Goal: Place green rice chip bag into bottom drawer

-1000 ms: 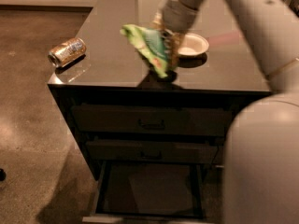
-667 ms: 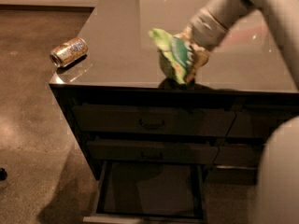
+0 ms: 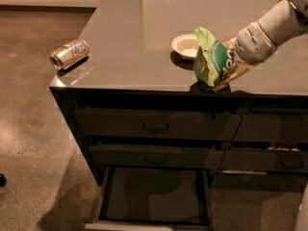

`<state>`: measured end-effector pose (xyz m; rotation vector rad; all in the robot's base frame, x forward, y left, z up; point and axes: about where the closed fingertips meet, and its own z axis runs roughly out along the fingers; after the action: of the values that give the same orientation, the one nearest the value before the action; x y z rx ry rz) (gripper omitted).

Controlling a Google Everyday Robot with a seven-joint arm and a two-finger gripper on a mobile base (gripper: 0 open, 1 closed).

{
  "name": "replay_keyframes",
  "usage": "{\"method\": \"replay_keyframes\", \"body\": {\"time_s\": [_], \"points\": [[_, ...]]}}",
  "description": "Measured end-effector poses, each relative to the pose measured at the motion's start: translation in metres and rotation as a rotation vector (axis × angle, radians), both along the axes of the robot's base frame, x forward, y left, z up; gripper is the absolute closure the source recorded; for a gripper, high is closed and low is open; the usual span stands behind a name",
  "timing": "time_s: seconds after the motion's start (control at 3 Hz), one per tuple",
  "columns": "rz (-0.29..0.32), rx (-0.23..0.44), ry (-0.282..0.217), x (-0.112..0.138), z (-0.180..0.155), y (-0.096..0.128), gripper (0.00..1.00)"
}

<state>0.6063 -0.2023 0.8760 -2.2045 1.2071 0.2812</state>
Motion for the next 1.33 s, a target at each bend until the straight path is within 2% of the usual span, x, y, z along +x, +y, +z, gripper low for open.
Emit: {"method": "replay_keyframes", "body": {"time_s": [1.33], "points": [[-0.012,0.014,-0.001,0.0048,-0.0009,0.0012,1.00]]}}
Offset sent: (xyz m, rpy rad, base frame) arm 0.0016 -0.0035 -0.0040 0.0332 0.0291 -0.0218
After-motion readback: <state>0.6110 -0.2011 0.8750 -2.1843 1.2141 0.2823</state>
